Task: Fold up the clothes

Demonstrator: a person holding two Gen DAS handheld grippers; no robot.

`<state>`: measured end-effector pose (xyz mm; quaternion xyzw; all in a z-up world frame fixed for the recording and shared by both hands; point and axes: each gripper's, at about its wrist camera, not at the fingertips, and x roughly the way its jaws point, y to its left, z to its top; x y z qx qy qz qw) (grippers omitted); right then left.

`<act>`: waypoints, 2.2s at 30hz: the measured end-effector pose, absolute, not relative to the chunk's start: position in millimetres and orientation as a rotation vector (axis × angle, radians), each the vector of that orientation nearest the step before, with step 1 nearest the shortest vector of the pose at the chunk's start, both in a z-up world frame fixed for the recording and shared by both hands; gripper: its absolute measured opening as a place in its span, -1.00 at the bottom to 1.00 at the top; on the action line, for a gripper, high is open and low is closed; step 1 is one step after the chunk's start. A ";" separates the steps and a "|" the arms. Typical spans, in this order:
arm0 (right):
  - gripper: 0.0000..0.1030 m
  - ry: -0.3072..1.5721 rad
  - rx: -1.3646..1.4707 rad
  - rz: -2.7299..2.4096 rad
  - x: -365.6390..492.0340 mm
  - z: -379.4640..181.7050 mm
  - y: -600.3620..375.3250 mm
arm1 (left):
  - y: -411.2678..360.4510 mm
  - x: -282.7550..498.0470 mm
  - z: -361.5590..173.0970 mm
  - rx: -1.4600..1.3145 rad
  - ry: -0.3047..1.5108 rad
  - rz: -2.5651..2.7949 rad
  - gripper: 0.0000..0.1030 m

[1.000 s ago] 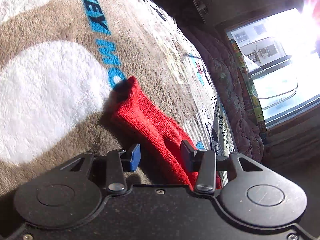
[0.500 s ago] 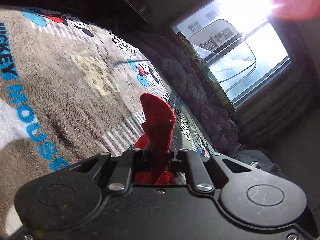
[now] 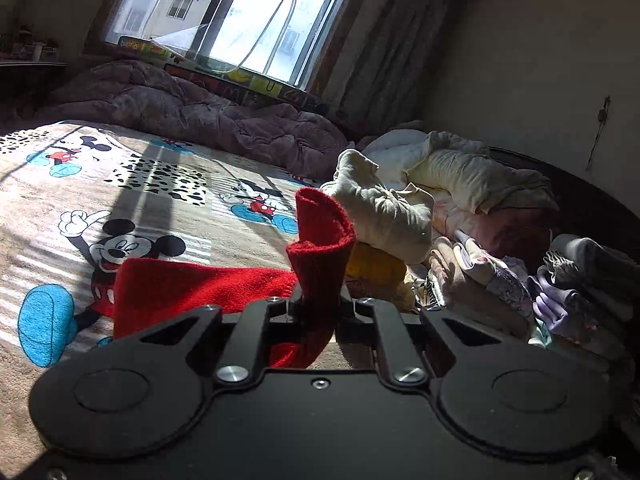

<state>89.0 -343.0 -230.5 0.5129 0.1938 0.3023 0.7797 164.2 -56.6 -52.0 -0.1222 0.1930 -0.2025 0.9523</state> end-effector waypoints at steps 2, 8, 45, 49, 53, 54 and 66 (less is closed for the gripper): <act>0.13 0.385 1.179 0.636 90.8 -235.2 -353.4 | -85.4 165.4 -58.3 -0.185 0.408 -0.450 -0.82; 0.14 0.329 1.335 0.513 95.3 -253.6 -380.6 | -158.4 181.5 -106.4 -0.009 0.591 -0.586 -0.47; 0.26 0.496 0.784 0.187 103.4 -210.0 -359.8 | 29.5 10.3 -168.1 -0.158 0.635 -0.270 -0.25; 0.27 0.588 0.595 0.327 158.0 -197.8 -347.4 | 32.4 12.0 -167.4 -0.177 0.633 -0.266 -0.22; 0.27 0.653 0.511 0.446 206.9 -193.6 -329.9 | 32.3 10.7 -167.8 -0.190 0.626 -0.267 -0.20; 0.27 0.672 0.505 0.463 218.7 -194.9 -326.4 | 30.3 10.3 -167.7 -0.177 0.623 -0.269 -0.20; -0.81 0.814 0.465 0.674 262.9 -198.5 -308.9 | 17.5 15.3 -181.0 -0.099 0.641 -0.309 -0.19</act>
